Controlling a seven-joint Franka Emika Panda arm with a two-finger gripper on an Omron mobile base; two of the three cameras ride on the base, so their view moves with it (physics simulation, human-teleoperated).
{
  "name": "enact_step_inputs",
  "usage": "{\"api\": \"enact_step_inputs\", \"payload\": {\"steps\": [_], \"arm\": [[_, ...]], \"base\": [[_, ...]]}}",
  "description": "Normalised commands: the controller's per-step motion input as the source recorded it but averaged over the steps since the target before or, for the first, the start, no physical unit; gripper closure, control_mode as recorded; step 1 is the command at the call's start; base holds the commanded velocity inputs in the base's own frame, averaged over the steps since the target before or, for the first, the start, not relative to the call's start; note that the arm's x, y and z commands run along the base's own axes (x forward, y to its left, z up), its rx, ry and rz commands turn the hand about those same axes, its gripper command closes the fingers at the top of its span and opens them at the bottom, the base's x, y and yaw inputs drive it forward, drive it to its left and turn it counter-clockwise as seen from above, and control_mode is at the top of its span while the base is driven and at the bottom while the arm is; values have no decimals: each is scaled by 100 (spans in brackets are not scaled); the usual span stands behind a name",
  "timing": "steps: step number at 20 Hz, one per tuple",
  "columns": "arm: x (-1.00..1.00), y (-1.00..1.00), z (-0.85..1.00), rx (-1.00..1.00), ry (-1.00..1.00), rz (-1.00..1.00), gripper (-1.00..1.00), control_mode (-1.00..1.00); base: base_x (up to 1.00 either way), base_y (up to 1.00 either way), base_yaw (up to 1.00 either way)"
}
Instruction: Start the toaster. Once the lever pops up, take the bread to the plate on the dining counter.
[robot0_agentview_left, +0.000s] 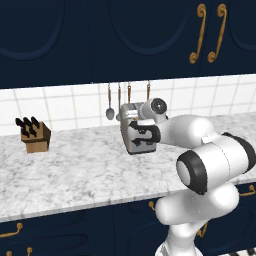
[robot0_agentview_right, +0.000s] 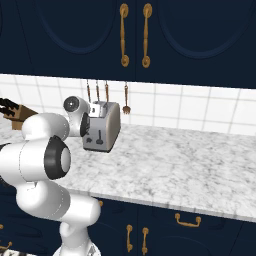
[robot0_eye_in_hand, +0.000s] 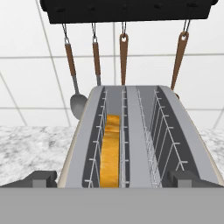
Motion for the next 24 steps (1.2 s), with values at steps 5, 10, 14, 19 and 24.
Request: {"api": "enact_step_inputs", "payload": {"steps": [5, 10, 14, 19, 24], "arm": [[0, 0, 0, 0, 0, 0, -100, -100], [0, 0, 0, 0, 0, 0, -100, -100], [0, 0, 0, 0, 0, 0, -100, -100], [0, 0, 0, 0, 0, 0, -100, -100], [0, 0, 0, 0, 0, 0, -100, -100]], "base": [[0, 0, 0], [0, 0, 0], [0, 0, 0], [0, 0, 0], [0, 0, 0]]}}
